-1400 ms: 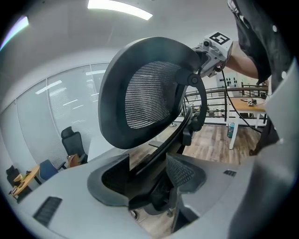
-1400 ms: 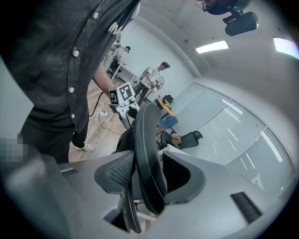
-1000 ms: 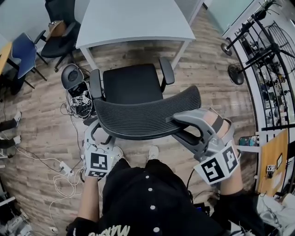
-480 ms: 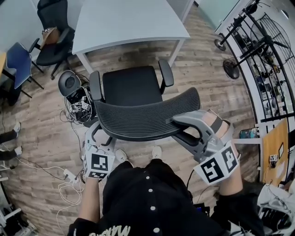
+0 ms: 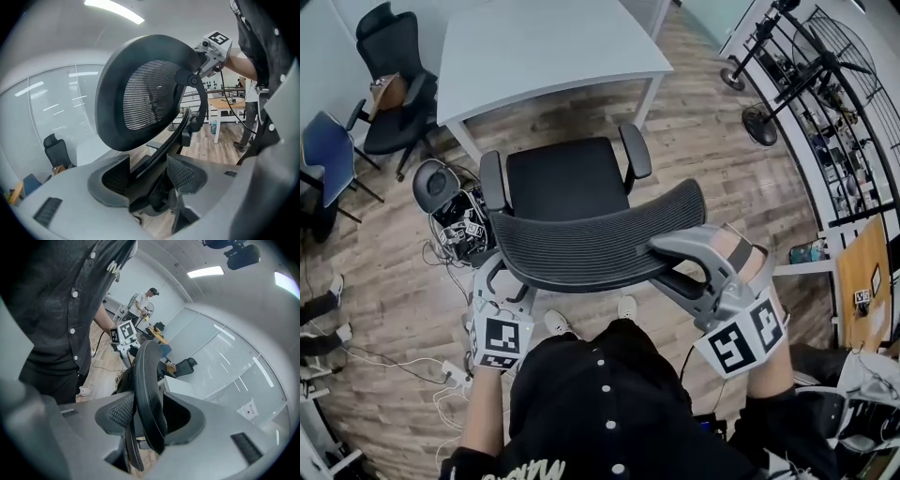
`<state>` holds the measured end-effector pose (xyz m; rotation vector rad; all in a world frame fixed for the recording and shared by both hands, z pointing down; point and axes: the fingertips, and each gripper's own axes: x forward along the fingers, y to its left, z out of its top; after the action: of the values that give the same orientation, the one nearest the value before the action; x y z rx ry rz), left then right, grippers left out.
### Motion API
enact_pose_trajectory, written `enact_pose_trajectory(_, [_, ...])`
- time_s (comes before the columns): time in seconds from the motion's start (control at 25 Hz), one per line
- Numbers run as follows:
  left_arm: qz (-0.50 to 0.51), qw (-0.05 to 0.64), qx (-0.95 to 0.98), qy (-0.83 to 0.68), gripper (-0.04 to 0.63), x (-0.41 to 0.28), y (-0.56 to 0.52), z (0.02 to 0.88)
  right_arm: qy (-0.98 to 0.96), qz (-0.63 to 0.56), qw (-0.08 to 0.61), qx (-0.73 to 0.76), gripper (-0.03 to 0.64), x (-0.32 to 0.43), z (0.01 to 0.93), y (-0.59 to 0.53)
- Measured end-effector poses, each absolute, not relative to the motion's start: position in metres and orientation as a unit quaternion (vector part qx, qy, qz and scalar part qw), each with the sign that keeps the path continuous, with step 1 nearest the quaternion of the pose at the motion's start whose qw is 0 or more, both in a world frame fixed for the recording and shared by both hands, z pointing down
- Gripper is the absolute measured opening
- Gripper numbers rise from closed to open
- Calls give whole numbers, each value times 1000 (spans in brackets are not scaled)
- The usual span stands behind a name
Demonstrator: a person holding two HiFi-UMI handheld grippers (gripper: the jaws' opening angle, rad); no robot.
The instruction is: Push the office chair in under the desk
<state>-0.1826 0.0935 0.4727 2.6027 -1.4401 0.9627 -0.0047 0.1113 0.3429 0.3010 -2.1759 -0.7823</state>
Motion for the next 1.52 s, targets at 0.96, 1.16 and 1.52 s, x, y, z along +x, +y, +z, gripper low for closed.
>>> enact_pose_trajectory(0.96, [298, -16, 857, -421, 262, -205, 83, 474, -847, -284, 415, 174, 199, -31, 345, 118])
enact_pose_trajectory(1.16, [294, -20, 859, -418, 264, -213, 83, 474, -844, -276, 420, 186, 204, -40, 346, 119])
enact_pose_trajectory(1.52, [296, -14, 861, -413, 265, -214, 79, 474, -845, -267, 421, 194, 212, -42, 346, 115])
